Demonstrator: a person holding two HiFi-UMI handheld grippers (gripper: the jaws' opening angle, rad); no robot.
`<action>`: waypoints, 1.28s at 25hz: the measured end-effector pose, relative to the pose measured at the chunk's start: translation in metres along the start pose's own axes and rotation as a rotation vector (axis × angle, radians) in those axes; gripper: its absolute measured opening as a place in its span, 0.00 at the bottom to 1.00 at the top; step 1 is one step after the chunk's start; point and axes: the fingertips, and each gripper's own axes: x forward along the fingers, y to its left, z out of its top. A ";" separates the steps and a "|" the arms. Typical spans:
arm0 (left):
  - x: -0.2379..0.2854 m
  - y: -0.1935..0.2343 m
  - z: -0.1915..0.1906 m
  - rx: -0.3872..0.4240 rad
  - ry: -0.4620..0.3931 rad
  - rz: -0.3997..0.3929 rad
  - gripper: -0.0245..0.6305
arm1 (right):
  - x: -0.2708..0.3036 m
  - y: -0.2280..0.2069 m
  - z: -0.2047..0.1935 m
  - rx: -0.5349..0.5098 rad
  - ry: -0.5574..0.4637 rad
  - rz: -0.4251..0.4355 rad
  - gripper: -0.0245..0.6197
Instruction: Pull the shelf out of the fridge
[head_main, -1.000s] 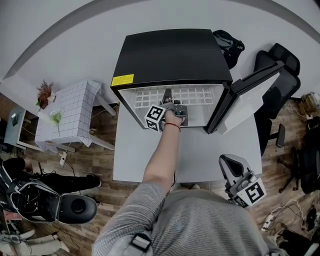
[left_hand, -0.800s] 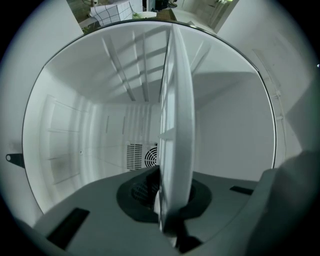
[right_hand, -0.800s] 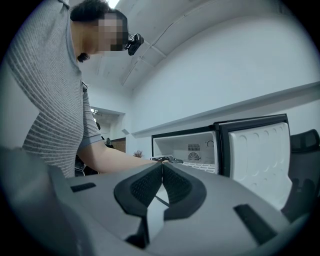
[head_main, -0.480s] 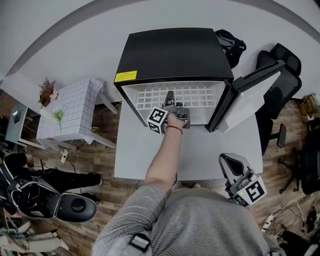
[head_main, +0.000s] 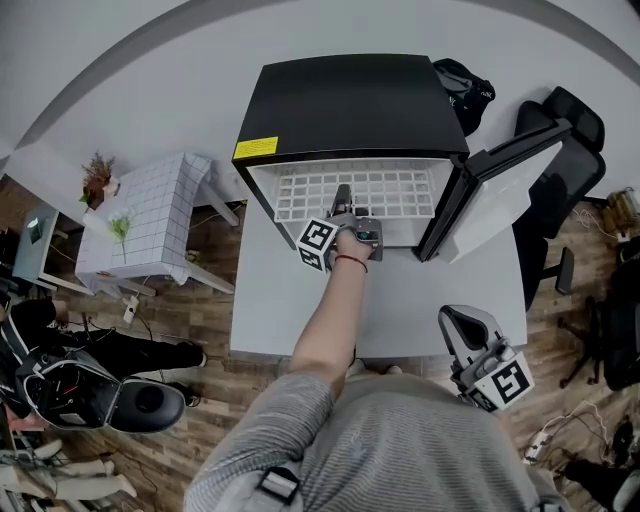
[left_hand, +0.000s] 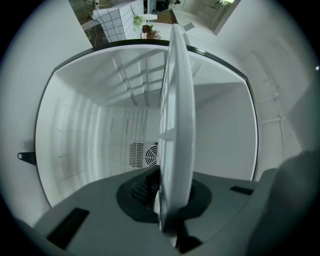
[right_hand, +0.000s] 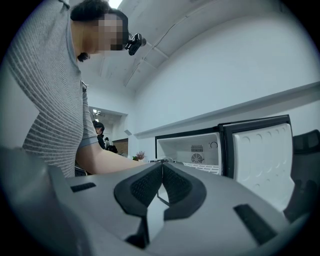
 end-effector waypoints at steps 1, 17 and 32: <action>-0.002 0.000 0.000 0.000 0.000 -0.001 0.09 | 0.000 0.001 0.000 -0.001 -0.003 0.000 0.06; -0.021 -0.001 -0.002 -0.008 0.001 -0.004 0.09 | 0.001 0.006 0.004 -0.017 -0.009 0.007 0.06; -0.041 -0.001 -0.005 -0.013 -0.001 0.015 0.09 | 0.003 0.008 0.002 -0.063 0.001 0.009 0.06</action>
